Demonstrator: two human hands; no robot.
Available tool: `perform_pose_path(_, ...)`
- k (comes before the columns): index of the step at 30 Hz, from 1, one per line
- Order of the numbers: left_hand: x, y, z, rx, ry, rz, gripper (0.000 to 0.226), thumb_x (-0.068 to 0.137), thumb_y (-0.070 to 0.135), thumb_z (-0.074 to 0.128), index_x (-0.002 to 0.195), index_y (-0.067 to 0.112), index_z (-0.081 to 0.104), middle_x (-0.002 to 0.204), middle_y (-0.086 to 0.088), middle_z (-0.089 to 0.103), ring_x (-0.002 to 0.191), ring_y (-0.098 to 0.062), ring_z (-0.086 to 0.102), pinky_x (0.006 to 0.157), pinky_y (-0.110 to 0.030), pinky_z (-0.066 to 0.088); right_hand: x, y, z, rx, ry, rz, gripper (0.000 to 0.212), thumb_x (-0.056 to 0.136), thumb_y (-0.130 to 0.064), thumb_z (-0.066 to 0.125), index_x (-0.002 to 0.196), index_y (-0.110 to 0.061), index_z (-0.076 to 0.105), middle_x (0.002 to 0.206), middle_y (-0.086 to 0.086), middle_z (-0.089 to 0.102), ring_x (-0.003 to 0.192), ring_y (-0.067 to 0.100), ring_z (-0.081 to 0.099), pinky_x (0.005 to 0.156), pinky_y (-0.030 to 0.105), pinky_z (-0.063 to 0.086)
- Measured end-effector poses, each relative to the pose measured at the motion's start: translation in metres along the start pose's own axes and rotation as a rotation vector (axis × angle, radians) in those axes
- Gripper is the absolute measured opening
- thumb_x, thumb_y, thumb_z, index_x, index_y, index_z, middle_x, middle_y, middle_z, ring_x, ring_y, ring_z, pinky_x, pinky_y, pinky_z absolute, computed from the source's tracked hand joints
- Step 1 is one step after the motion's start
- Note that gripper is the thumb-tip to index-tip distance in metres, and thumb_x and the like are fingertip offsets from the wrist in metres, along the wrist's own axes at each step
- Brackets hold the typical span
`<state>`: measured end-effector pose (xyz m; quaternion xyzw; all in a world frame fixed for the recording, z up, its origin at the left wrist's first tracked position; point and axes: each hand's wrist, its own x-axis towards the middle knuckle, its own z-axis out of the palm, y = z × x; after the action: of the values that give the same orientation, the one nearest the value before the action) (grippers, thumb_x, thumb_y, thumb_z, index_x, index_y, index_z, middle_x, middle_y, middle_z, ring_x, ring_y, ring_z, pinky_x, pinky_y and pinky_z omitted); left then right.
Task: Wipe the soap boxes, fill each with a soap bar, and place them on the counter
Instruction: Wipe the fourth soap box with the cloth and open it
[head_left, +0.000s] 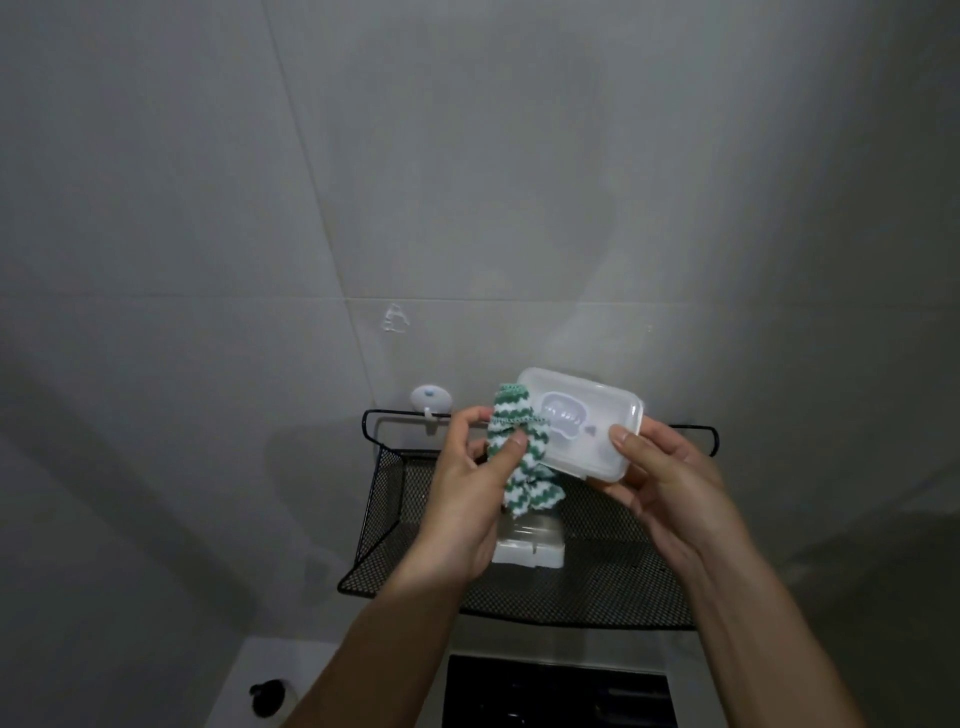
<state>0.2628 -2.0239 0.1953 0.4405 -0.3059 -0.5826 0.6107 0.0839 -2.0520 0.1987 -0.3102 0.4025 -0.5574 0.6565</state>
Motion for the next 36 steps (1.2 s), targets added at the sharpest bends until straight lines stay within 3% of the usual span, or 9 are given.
perform_pose_path(5, 0.011, 0.008, -0.009, -0.071, 0.009, -0.040, 0.041, 0.076, 0.008, 0.074, 0.114, 0.015, 0.061, 0.103, -0.019, 0.073, 0.087, -0.032, 0.072, 0.077, -0.048, 0.061, 0.002, -0.005, -0.004, -0.119, -0.072, 0.006, 0.061, 0.060, -0.009, 0.080, 0.117, -0.022, 0.064, 0.100, 0.010, 0.078, 0.089, 0.025, 0.075, 0.071, 0.038, 0.063)
perform_pose_path(9, 0.026, 0.031, -0.018, 0.117, -0.085, -0.045, 0.031, 0.077, 0.002, 0.075, 0.102, 0.020, 0.071, 0.102, -0.013, 0.075, 0.083, -0.027, 0.073, 0.071, -0.038, 0.059, 0.004, -0.018, -0.007, -0.214, -0.195, 0.101, 0.036, 0.068, -0.028, 0.078, 0.101, -0.012, 0.075, 0.100, 0.009, 0.077, 0.086, 0.021, 0.075, 0.066, 0.031, 0.060)
perform_pose_path(12, 0.033, 0.049, -0.019, 0.342, -0.168, 0.004, 0.035, 0.072, 0.009, 0.080, 0.102, 0.024, 0.075, 0.110, -0.010, 0.074, 0.094, -0.027, 0.073, 0.078, -0.036, 0.058, 0.007, -0.024, -0.007, -0.360, -0.246, 0.161, 0.046, 0.068, -0.032, 0.079, 0.105, -0.004, 0.071, 0.098, 0.015, 0.076, 0.080, 0.023, 0.074, 0.065, 0.034, 0.062)
perform_pose_path(15, 0.033, 0.055, -0.011, 0.485, -0.241, 0.090, 0.035, 0.078, 0.011, 0.079, 0.109, 0.027, 0.075, 0.107, 0.001, 0.076, 0.098, -0.019, 0.073, 0.082, -0.030, 0.059, 0.008, -0.024, -0.004, -0.433, -0.321, 0.177, 0.051, 0.068, -0.026, 0.080, 0.113, -0.003, 0.070, 0.103, 0.021, 0.075, 0.085, 0.030, 0.073, 0.071, 0.041, 0.063)
perform_pose_path(19, 0.031, 0.052, -0.002, 0.517, -0.201, 0.142, 0.038, 0.085, 0.011, 0.076, 0.121, 0.023, 0.071, 0.107, -0.001, 0.076, 0.100, -0.020, 0.072, 0.088, -0.035, 0.058, 0.009, -0.023, -0.003, -0.358, -0.307, 0.121, 0.040, 0.068, -0.018, 0.079, 0.105, -0.003, 0.073, 0.099, 0.022, 0.075, 0.077, 0.030, 0.074, 0.062, 0.038, 0.063)
perform_pose_path(25, 0.014, 0.043, 0.004, 0.650, -0.093, 0.269, 0.043, 0.088, 0.018, 0.074, 0.130, 0.018, 0.065, 0.114, 0.006, 0.073, 0.098, -0.001, 0.069, 0.082, -0.015, 0.055, 0.006, -0.016, -0.003, -0.297, -0.222, 0.101, 0.051, 0.071, -0.017, 0.074, 0.117, 0.004, 0.066, 0.104, 0.025, 0.074, 0.084, 0.035, 0.075, 0.074, 0.049, 0.060)
perform_pose_path(29, -0.001, 0.035, 0.005, 0.746, -0.059, 0.324, 0.042, 0.090, 0.021, 0.071, 0.132, 0.019, 0.064, 0.120, 0.008, 0.071, 0.102, 0.002, 0.067, 0.088, -0.018, 0.054, 0.006, -0.014, -0.004, -0.232, -0.156, 0.077, 0.053, 0.069, -0.015, 0.075, 0.117, 0.005, 0.065, 0.103, 0.025, 0.074, 0.083, 0.033, 0.076, 0.067, 0.043, 0.064)
perform_pose_path(36, -0.017, 0.024, 0.005, 0.850, 0.013, 0.411, 0.041, 0.090, 0.022, 0.071, 0.130, 0.023, 0.065, 0.120, 0.012, 0.070, 0.102, 0.007, 0.064, 0.085, -0.005, 0.047, 0.005, -0.016, -0.004, -0.139, -0.092, 0.015, 0.041, 0.069, -0.014, 0.074, 0.106, 0.001, 0.068, 0.095, 0.022, 0.076, 0.078, 0.031, 0.076, 0.064, 0.043, 0.064)
